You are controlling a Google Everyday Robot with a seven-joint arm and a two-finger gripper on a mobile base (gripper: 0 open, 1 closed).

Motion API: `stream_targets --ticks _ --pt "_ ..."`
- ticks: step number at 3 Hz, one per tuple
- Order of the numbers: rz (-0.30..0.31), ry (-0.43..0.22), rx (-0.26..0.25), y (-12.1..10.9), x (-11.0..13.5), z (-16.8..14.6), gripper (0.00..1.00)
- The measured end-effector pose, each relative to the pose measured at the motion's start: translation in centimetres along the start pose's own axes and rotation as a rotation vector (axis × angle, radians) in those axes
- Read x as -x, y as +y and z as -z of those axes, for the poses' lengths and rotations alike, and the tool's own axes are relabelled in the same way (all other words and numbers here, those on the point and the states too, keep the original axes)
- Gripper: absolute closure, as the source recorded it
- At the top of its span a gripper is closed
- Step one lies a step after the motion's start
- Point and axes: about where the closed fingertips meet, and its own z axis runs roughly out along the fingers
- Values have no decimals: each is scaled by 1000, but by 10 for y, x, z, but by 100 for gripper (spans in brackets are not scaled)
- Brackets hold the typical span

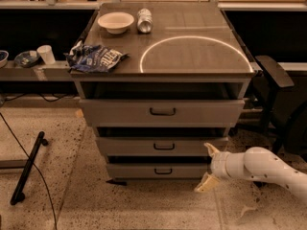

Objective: Open bottom drawer

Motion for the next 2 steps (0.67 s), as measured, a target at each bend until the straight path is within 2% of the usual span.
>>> stream_targets --ticks 1,2 --pt "136 131 111 7 -37 -27 0" --pt "275 167 262 21 -71 -50 0"
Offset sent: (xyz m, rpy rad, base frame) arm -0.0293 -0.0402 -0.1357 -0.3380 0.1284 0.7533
